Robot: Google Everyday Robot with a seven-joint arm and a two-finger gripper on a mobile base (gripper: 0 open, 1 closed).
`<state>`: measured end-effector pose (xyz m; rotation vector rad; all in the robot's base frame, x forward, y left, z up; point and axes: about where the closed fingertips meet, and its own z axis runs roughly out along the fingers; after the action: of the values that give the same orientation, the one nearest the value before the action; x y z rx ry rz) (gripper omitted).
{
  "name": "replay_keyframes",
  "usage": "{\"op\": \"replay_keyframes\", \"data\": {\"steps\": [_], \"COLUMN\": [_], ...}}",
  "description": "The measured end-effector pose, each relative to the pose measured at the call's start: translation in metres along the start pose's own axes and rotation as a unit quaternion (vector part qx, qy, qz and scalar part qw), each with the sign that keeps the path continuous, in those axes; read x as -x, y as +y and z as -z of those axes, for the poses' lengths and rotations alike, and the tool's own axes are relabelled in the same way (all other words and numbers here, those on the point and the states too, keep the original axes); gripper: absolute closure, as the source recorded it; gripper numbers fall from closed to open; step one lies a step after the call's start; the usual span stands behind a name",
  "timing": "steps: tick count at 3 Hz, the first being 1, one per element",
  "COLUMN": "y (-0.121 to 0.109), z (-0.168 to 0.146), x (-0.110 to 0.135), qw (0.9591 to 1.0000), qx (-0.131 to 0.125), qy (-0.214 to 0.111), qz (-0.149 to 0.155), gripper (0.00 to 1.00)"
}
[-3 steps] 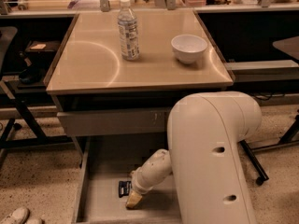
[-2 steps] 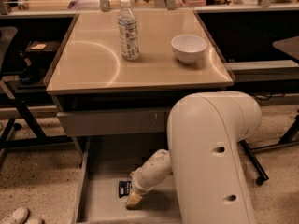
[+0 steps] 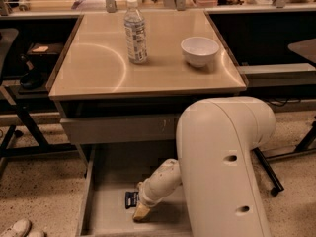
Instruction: Pick rxbar blueberry from middle drawer and place on counter
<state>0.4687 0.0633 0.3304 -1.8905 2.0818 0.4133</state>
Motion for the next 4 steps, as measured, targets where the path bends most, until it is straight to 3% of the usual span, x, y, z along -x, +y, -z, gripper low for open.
{"op": "replay_keyframes", "data": {"steps": [3, 4], "y": [0.001, 0.004], "z": [0.016, 0.019], "x": [0.01, 0.012], "qw": [1.0, 0.9996], "qx": [0.0, 0.007], "qy": [0.0, -0.02], "qz": [0.0, -0.021], "gripper": [1.0, 1.0]}}
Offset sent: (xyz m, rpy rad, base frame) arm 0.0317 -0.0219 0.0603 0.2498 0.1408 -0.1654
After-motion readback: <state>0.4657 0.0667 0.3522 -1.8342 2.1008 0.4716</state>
